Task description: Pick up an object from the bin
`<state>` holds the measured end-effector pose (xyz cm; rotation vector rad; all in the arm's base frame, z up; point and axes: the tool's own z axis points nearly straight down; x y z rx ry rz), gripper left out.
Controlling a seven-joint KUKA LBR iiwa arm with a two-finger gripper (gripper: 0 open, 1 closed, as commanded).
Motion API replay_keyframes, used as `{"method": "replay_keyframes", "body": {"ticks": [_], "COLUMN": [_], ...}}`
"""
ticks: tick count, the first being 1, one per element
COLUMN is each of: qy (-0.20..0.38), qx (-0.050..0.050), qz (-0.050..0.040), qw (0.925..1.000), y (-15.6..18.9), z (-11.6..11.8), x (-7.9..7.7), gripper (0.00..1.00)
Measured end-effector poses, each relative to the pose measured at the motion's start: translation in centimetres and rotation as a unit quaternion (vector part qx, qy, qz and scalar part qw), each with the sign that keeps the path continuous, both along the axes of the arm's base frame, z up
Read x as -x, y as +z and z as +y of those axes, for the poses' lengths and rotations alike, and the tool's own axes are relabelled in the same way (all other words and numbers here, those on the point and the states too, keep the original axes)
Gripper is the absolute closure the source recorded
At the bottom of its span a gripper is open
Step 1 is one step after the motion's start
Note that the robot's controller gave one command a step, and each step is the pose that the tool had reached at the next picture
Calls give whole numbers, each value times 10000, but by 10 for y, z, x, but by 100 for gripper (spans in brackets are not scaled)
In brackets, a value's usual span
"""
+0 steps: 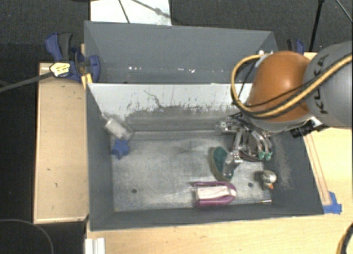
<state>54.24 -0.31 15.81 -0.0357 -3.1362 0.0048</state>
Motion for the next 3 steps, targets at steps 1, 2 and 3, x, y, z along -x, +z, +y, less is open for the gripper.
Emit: {"method": "replay_keyframes", "body": {"ticks": [1,2,3], "qy": [-858,-878,-616], "qx": [-16,-18,-11], "qz": [-119,-54,-85], "qw": [9962,9961,9981], "y": [-70,-74,58], "z": [-30,-30,-32], "x": [8,12,6], "gripper": [0,100,100]}}
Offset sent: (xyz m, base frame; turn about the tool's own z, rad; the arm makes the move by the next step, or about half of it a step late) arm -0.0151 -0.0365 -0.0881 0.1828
